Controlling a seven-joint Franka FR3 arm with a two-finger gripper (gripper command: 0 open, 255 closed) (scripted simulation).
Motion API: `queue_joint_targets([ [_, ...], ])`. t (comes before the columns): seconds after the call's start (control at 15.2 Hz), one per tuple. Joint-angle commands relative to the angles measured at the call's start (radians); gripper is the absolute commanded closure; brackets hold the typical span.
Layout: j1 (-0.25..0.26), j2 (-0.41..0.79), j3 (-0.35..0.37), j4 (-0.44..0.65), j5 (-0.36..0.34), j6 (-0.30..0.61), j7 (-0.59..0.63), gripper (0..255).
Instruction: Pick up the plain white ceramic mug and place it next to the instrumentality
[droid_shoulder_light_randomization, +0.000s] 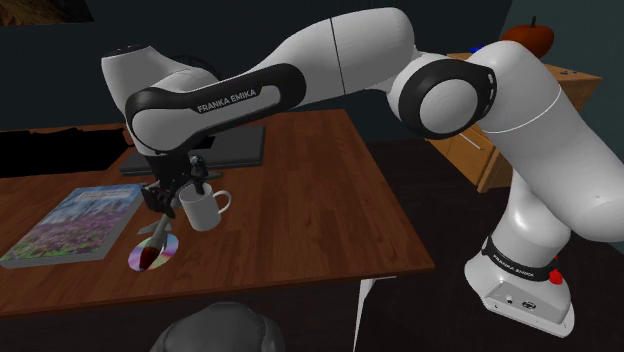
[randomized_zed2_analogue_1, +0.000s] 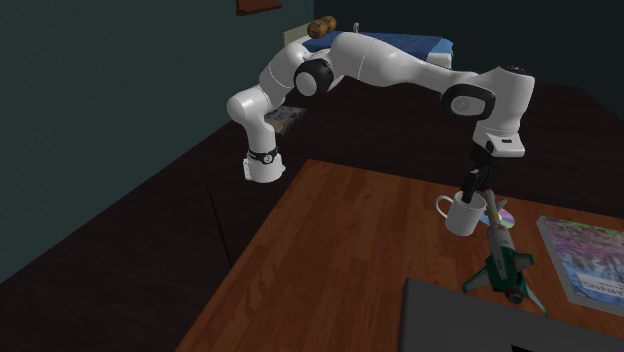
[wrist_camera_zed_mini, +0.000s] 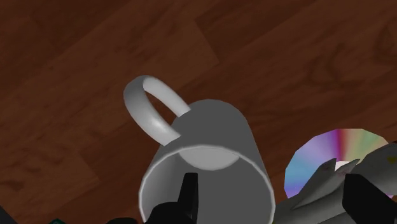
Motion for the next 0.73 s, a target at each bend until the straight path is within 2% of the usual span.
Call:
queue_joint_targets([
  [0.0, 0.000, 0.000, 0.000, 0.000, 0.000, 0.000, 0.000, 0],
  [0.26, 0.009, -0.010, 0.002, 0.110, 0.003, -0.120, -0.006, 0],
  [0.66, 0.009, -0.010, 0.001, 0.110, 0.003, -0.120, -0.006, 0],
])
